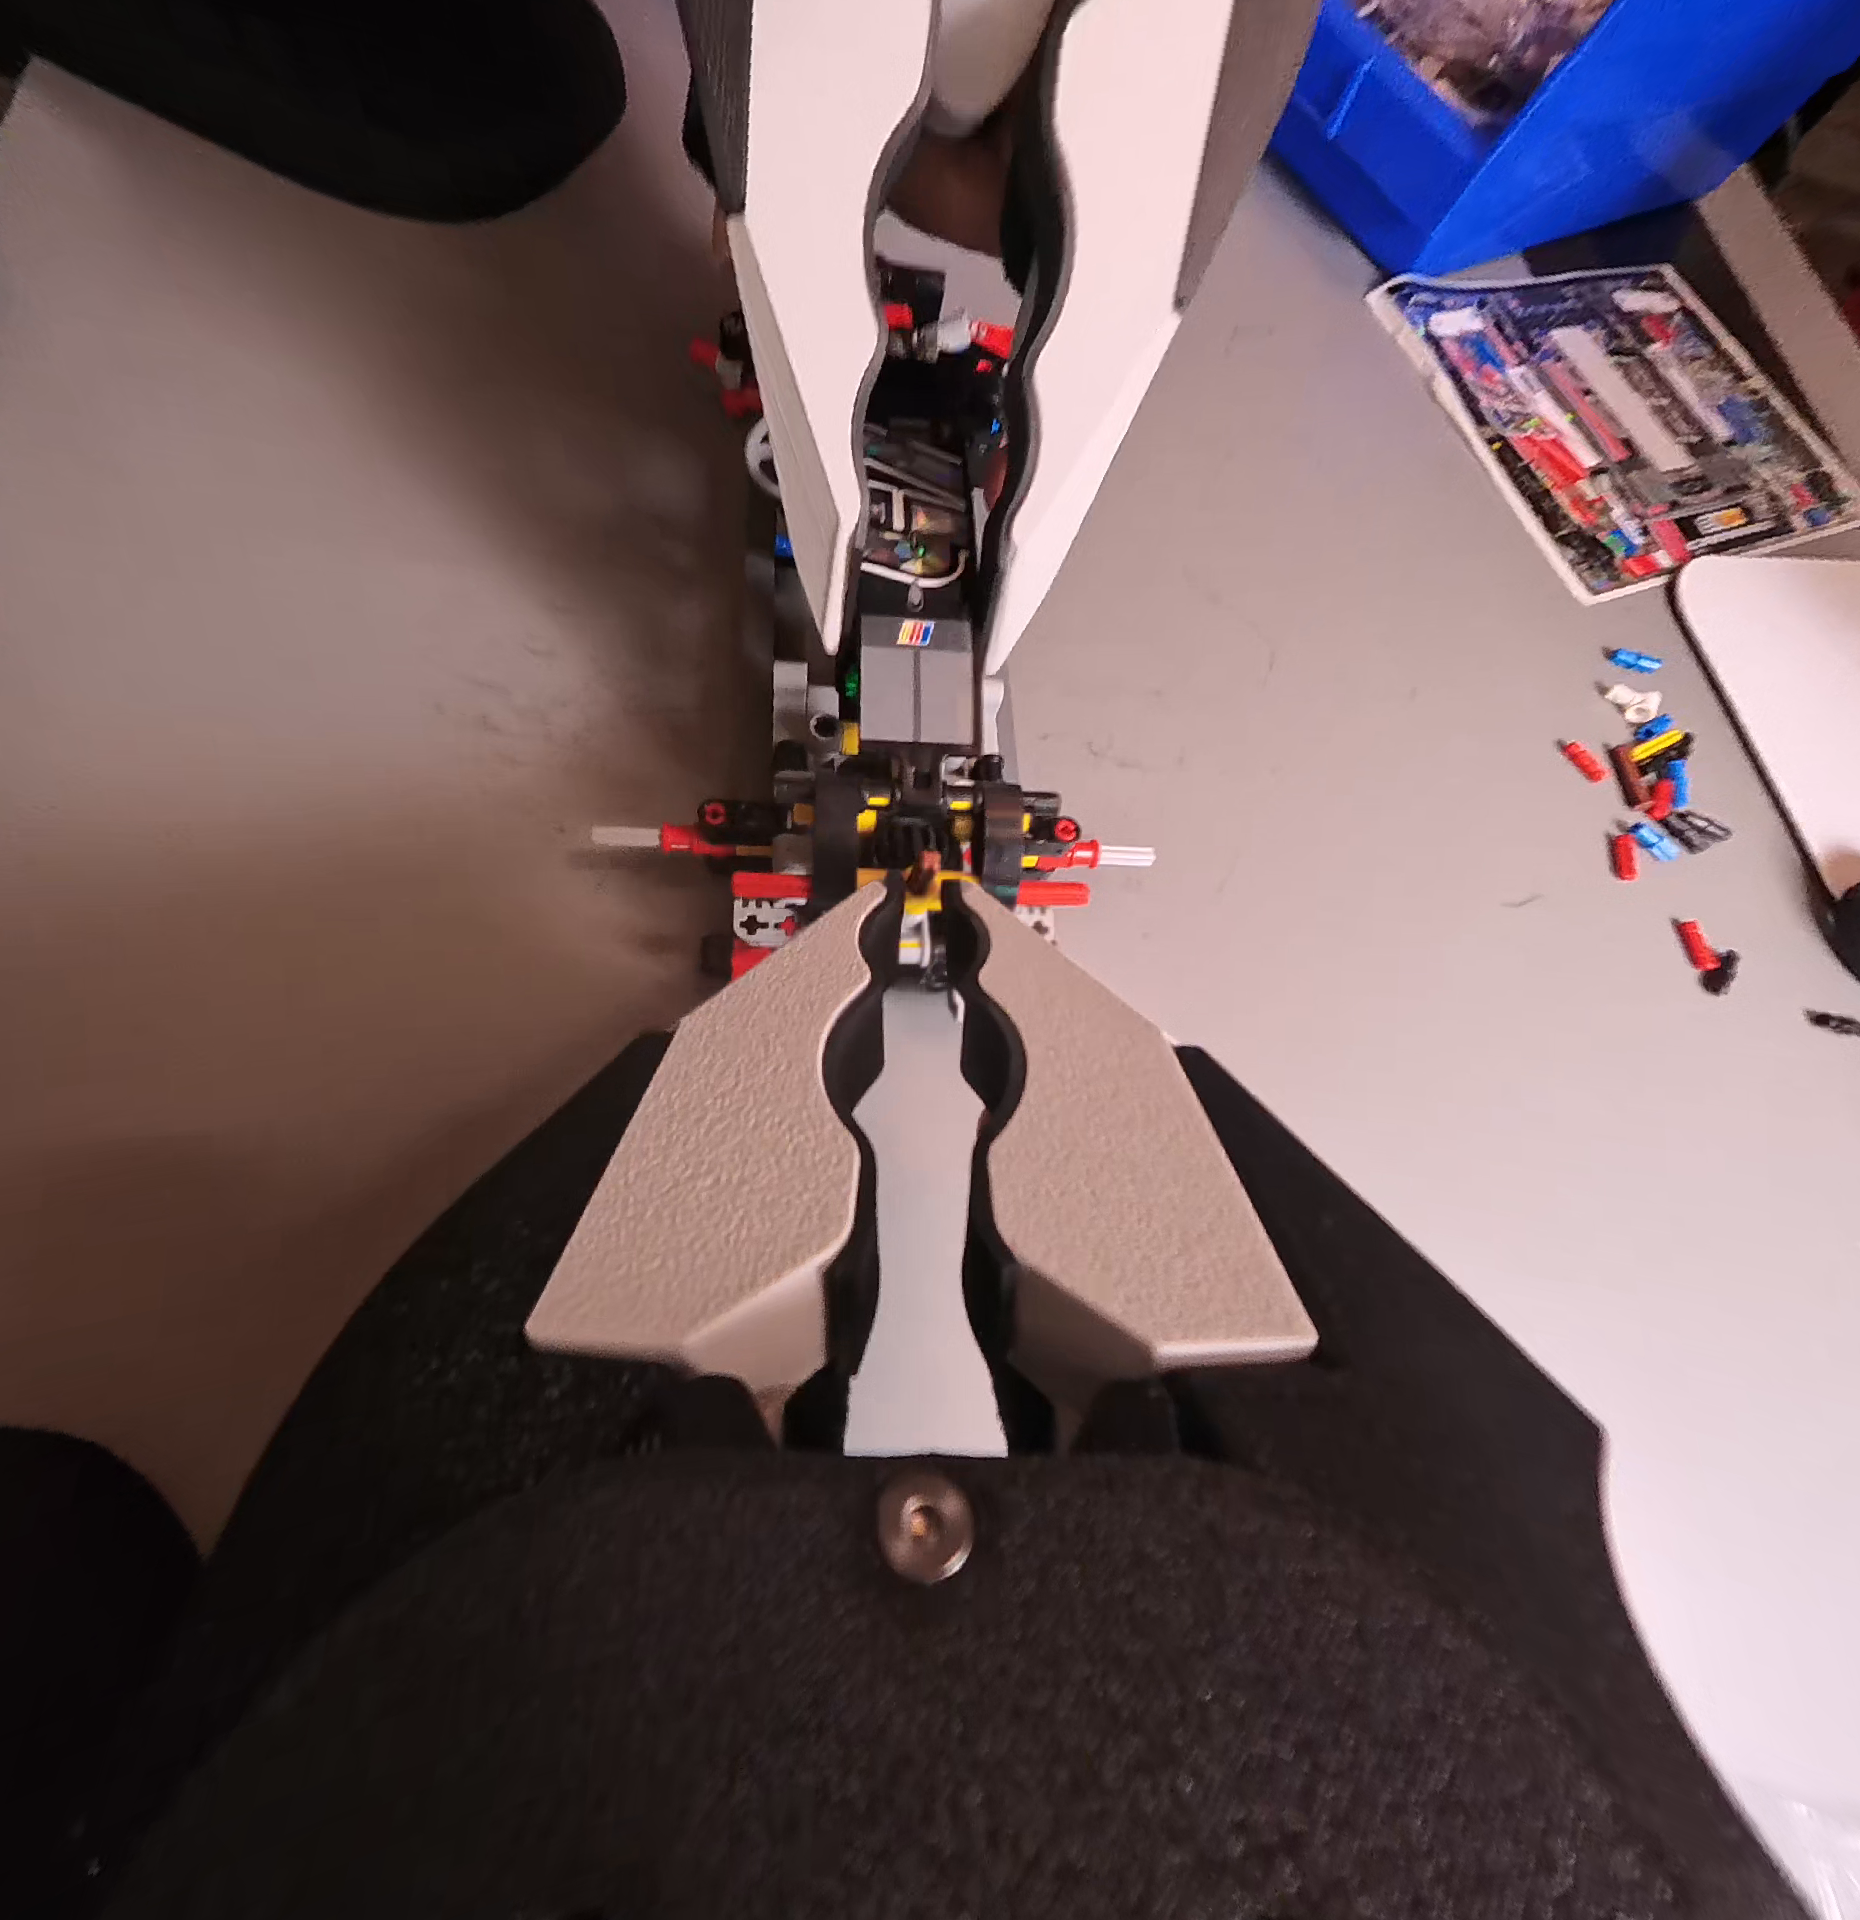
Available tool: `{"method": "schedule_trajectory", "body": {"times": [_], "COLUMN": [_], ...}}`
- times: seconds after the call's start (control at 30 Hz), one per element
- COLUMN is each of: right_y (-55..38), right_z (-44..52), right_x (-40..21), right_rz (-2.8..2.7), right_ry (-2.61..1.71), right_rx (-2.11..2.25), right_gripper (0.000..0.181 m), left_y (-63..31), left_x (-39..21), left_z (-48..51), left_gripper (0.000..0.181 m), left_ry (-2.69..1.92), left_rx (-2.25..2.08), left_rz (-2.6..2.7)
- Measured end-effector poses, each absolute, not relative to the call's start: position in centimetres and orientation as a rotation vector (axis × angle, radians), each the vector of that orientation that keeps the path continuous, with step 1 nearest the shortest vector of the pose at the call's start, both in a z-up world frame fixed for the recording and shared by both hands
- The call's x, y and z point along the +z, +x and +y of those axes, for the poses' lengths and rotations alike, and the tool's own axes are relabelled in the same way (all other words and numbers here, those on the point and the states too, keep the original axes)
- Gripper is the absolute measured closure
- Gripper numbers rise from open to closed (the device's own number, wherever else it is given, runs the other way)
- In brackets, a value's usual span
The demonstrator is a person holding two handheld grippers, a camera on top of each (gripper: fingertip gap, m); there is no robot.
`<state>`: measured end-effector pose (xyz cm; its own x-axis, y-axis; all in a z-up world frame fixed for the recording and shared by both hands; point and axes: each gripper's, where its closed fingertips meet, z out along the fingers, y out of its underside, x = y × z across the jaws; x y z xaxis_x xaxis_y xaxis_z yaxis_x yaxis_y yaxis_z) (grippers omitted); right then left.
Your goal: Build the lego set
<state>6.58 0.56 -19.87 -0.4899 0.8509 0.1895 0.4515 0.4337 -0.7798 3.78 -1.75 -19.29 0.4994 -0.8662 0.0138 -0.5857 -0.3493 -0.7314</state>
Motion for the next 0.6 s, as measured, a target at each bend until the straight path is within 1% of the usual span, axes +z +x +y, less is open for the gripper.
{"method": "schedule_trajectory", "body": {"times": [0.03,0.23,0.4,0.47,0.6], "right_y": [6.5,6.7,6.1,5.7,4.5], "right_z": [0.4,0.8,1.1,0.7,-0.6], "right_x": [-19.8,-20.2,-17.7,-17.0,-17.5], "right_rz": [-2.105,-2.132,-2.066,-2.056,-2.091], "right_ry": [-1.089,-1.116,-1.094,-1.079,-1.076], "right_rx": [0.917,0.886,0.902,0.922,0.934], "right_gripper": [0.179,0.177,0.173,0.168,0.15], "left_y": [3.7,3.8,3.8,3.8,3.7], "left_x": [-19.3,-19.1,-19.2,-19.3,-19.4], "left_z": [-1.7,-1.7,-1.6,-1.6,-1.5], "left_gripper": [0.158,0.158,0.158,0.158,0.158], "left_ry": [-2.071,-2.071,-2.073,-2.077,-2.087], "left_rx": [-0.526,-0.509,-0.498,-0.49,-0.475], "left_rz": [1.189,1.199,1.202,1.207,1.219]}}
